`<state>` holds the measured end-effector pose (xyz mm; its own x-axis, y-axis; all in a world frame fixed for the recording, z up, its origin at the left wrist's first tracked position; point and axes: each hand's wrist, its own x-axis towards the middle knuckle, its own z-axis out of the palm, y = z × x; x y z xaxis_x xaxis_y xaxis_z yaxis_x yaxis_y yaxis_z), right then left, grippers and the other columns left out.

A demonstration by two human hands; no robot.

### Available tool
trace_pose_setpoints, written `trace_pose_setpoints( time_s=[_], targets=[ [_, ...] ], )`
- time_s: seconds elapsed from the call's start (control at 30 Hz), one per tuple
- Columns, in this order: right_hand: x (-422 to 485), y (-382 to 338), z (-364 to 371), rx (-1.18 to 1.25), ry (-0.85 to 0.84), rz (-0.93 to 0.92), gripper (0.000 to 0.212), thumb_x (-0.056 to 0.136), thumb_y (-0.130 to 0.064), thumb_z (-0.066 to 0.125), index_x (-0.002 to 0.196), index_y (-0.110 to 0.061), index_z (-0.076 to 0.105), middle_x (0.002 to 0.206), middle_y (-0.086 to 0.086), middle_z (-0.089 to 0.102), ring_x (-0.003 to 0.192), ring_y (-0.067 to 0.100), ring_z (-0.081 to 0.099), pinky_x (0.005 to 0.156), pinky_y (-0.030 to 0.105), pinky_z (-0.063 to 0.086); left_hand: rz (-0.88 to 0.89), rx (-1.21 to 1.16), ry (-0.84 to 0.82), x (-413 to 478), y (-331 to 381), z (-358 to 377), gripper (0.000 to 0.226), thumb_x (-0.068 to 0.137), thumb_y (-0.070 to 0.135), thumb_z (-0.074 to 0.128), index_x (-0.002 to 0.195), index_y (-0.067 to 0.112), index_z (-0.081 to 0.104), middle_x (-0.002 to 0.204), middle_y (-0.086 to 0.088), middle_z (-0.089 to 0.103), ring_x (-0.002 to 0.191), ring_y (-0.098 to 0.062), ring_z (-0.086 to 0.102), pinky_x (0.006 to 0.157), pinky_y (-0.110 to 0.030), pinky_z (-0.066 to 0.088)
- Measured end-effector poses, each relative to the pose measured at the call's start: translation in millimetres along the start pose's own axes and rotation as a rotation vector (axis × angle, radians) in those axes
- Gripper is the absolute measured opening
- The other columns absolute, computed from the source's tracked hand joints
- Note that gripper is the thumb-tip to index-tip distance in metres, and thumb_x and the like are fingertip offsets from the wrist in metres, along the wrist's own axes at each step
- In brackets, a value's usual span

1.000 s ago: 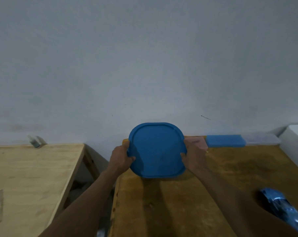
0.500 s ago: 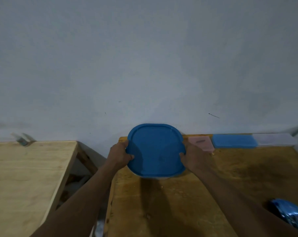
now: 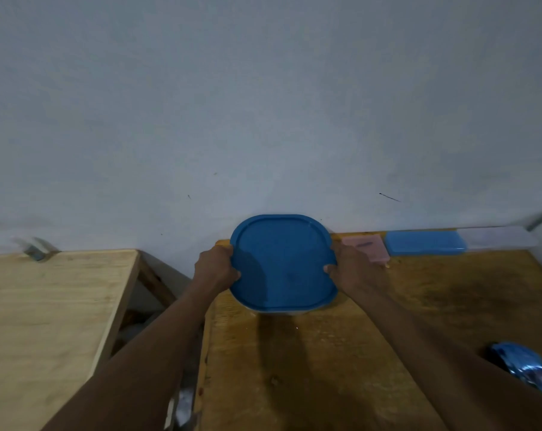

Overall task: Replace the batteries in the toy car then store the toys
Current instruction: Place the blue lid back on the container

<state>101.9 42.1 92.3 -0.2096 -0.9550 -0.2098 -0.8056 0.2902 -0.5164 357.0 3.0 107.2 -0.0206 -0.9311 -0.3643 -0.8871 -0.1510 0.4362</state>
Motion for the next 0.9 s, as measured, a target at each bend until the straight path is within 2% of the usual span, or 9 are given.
trace_pose_setpoints(
  time_s=[0.07, 0.17, 0.3, 0.43, 0.6, 0.67, 0.77, 0.83, 0.9],
  targets=[
    [1, -2, 1, -0.011, 0.006, 0.000, 0.034, 0.091, -0.020, 0.061, 0.124, -0.013, 0.057, 0.112, 0.007, 0.067, 0.096, 0.021, 0.063, 0.061, 0.026, 0.048, -0.012, 0.054, -0.002, -1, -2, 0, 0.051, 0.083, 0.013, 0.070, 0.132, 0.008, 0.055, 0.112, -0.012, 0.066, 0.097, -0.027, 0.065, 0.085, -0.036, 0.056],
    [4, -2, 6, 0.044, 0.027, 0.040, 0.035, 0.088, -0.018, 0.064, 0.122, -0.011, 0.060, 0.109, 0.008, 0.068, 0.093, 0.022, 0.064, 0.075, 0.034, 0.056, -0.015, 0.098, 0.005, 0, -2, 1, 0.054, 0.082, 0.015, 0.071, 0.133, 0.008, 0.053, 0.114, -0.011, 0.065, 0.099, -0.026, 0.063, 0.085, -0.036, 0.056],
    [5, -2, 6, 0.142, 0.032, 0.086, 0.050, 0.086, -0.016, 0.069, 0.133, -0.012, 0.052, 0.122, 0.008, 0.064, 0.106, 0.024, 0.061, 0.085, 0.031, 0.052, -0.009, 0.118, -0.009, 2, 0, 0, 0.053, 0.082, 0.016, 0.072, 0.131, 0.009, 0.055, 0.115, -0.010, 0.065, 0.101, -0.025, 0.062, 0.084, -0.032, 0.054],
    [7, 1, 9, 0.177, 0.057, 0.123, 0.051, 0.084, -0.014, 0.070, 0.132, -0.014, 0.052, 0.126, 0.006, 0.062, 0.109, 0.024, 0.059, 0.085, 0.029, 0.050, 0.006, 0.197, 0.011, 4, 3, 1, 0.035, 0.084, 0.016, 0.069, 0.117, 0.009, 0.059, 0.099, -0.005, 0.060, 0.092, -0.022, 0.059, 0.075, -0.029, 0.051],
    [15, -1, 6, 0.184, 0.020, 0.170, 0.046, 0.083, -0.010, 0.070, 0.126, -0.014, 0.052, 0.125, 0.005, 0.058, 0.110, 0.023, 0.056, 0.082, 0.027, 0.045, -0.031, 0.072, -0.014, 7, 0, 0, 0.055, 0.081, 0.013, 0.074, 0.131, 0.006, 0.055, 0.113, -0.012, 0.066, 0.094, -0.027, 0.067, 0.086, -0.038, 0.057],
    [15, -2, 3, 0.151, 0.000, 0.126, 0.047, 0.084, -0.013, 0.070, 0.127, -0.013, 0.051, 0.127, 0.005, 0.057, 0.111, 0.022, 0.055, 0.082, 0.026, 0.043, -0.013, 0.074, 0.002, 6, -1, -2, 0.055, 0.080, 0.015, 0.075, 0.131, 0.007, 0.055, 0.114, -0.012, 0.066, 0.097, -0.026, 0.066, 0.087, -0.037, 0.056],
    [10, 0, -2, 0.137, -0.037, 0.078, 0.053, 0.082, -0.020, 0.073, 0.129, -0.012, 0.050, 0.130, 0.005, 0.057, 0.114, 0.023, 0.055, 0.090, 0.030, 0.046, 0.045, 0.047, 0.037, 3, -3, -2, 0.058, 0.079, 0.016, 0.077, 0.132, 0.010, 0.054, 0.115, -0.009, 0.064, 0.101, -0.024, 0.063, 0.083, -0.032, 0.053],
    [7, 0, -4, 0.132, -0.026, 0.041, 0.056, 0.081, -0.023, 0.074, 0.131, -0.014, 0.050, 0.128, 0.003, 0.059, 0.114, 0.023, 0.056, 0.091, 0.033, 0.048, 0.144, 0.057, 0.065, 1, -4, -1, 0.070, 0.077, 0.014, 0.077, 0.140, 0.014, 0.047, 0.125, -0.007, 0.058, 0.113, -0.024, 0.056, 0.088, -0.032, 0.049],
    [4, 0, -5, 0.108, -0.008, -0.054, 0.059, 0.078, -0.027, 0.076, 0.132, -0.019, 0.051, 0.129, -0.002, 0.058, 0.116, 0.021, 0.056, 0.093, 0.035, 0.050, 0.227, 0.087, 0.025, 2, -3, 1, 0.084, 0.080, 0.015, 0.076, 0.151, 0.018, 0.031, 0.148, -0.007, 0.040, 0.134, -0.026, 0.041, 0.106, -0.036, 0.039]
  ],
)
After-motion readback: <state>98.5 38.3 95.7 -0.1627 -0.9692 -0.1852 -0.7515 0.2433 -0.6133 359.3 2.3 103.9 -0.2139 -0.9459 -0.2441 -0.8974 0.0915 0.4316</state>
